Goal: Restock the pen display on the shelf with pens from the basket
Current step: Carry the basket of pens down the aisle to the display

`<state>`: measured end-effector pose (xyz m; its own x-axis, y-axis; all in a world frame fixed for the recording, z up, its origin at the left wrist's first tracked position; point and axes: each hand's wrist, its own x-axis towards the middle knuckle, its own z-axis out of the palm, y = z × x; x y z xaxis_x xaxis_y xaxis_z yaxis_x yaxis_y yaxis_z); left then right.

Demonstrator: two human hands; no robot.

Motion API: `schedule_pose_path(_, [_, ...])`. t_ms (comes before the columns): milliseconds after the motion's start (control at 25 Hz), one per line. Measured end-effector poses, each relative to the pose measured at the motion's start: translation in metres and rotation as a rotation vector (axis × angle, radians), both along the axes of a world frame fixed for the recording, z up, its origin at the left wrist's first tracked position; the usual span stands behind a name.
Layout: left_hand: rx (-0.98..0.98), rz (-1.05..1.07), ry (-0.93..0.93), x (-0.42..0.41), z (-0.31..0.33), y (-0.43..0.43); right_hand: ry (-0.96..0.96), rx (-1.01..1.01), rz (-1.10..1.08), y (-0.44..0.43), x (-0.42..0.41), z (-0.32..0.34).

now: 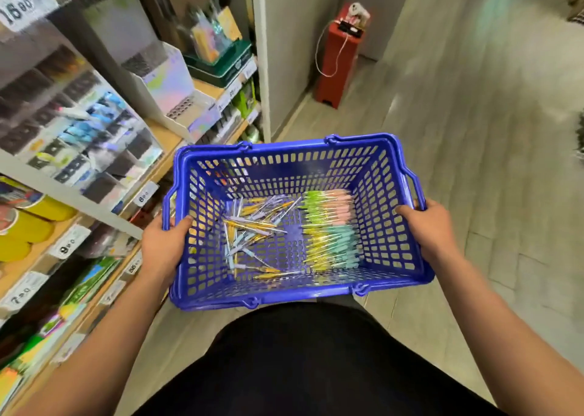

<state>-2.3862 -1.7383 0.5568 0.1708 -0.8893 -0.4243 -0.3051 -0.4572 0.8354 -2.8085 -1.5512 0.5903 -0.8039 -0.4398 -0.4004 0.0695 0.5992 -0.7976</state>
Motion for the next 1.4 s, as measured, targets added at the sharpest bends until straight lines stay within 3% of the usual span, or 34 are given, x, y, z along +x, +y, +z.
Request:
schedule_pose_path(320, [0.038,0.422,-0.03,-0.057,-0.021,0.007,0.049,0.088,0.467,-0.202,-0.099,-0.009])
schedule_pose_path(680, [0.11,0.852,-0.15,-0.09,-0.037,0.046,0.112,0.175,0.866,-0.339,-0.076,-0.046])
schedule_pose_path(1160, [0.139,0.935,-0.171,-0.062,-0.145,0.025,0.194,0.226,0.953,-0.397,-0.032,-0.165])
schedule_pose_path(1400, [0.212,0.978,-0.178,-0.061,-0.256,-0.003,0.234,0.36,1.051,-0.445,-0.022,-0.277])
